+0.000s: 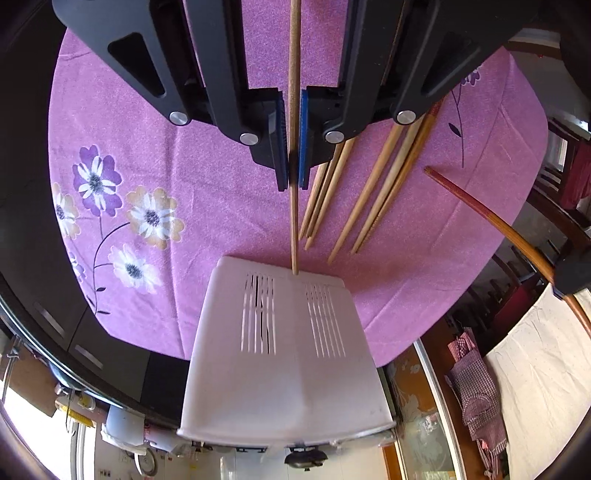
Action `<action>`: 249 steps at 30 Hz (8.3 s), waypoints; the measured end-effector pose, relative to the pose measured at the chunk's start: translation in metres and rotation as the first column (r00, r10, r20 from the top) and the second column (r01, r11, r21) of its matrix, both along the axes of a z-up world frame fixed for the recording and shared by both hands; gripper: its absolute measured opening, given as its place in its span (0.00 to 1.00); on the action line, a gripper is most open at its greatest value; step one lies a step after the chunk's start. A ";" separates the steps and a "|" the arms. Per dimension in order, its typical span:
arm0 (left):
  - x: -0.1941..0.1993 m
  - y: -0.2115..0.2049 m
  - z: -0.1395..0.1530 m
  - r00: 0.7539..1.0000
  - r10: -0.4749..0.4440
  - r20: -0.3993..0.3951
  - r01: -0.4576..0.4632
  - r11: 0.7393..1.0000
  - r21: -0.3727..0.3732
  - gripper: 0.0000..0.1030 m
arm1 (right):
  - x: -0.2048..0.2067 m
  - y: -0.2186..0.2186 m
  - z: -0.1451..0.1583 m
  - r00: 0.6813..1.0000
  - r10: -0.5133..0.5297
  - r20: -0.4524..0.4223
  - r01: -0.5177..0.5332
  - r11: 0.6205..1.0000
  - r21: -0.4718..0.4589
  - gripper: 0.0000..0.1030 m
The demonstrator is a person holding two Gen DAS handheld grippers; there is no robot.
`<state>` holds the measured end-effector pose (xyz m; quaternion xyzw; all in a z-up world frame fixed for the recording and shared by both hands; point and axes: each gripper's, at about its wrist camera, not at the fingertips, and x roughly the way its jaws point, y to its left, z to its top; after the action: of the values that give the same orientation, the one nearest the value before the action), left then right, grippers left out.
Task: Organize utensils
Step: 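Lift the chopstick upright with the left tool while the right tool grasps another chopstick, then carry both chopsticks over the white holder and open both tools to drop them in, then grasp another wooden chopstick with the left tool while the right tool moves toward the chopsticks, then grasp a wooden chopstick with the right tool while the left tool holds its chopstick upright, then carry both chopsticks over the white holder and open both tools to drop them in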
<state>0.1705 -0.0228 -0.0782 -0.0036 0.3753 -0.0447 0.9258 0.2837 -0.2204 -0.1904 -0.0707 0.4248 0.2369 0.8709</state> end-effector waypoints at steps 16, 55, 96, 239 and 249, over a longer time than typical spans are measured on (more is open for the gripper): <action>-0.001 -0.004 0.001 1.000 -0.015 0.001 0.015 1.000 0.020 0.07 | -0.089 -0.048 0.088 0.979 0.012 0.202 -0.038 0.991 0.126 0.06; 0.071 -0.023 0.152 0.940 -0.037 0.338 0.051 0.998 -0.032 0.07 | -0.002 -0.052 0.261 0.865 -0.098 0.492 -0.061 0.953 0.296 0.06; 0.084 -0.019 0.006 0.995 0.008 -0.099 -0.007 1.000 0.012 0.18 | 0.007 -0.063 0.156 0.929 -0.113 0.351 0.044 0.979 0.200 0.14; 0.011 -0.013 0.035 0.999 -0.045 -0.010 0.045 0.999 -0.002 0.06 | -0.063 -0.051 0.134 0.956 0.019 0.294 -0.077 0.979 0.188 0.06; 0.026 -0.024 0.120 0.982 -0.077 0.170 0.077 0.997 0.003 0.06 | -0.033 -0.043 0.221 0.880 -0.061 0.471 -0.105 0.942 0.319 0.07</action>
<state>0.1969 -0.0466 0.0420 0.0129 0.2945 -0.0814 0.9521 0.2509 -0.2631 0.0304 0.0177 0.1515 0.2912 0.9444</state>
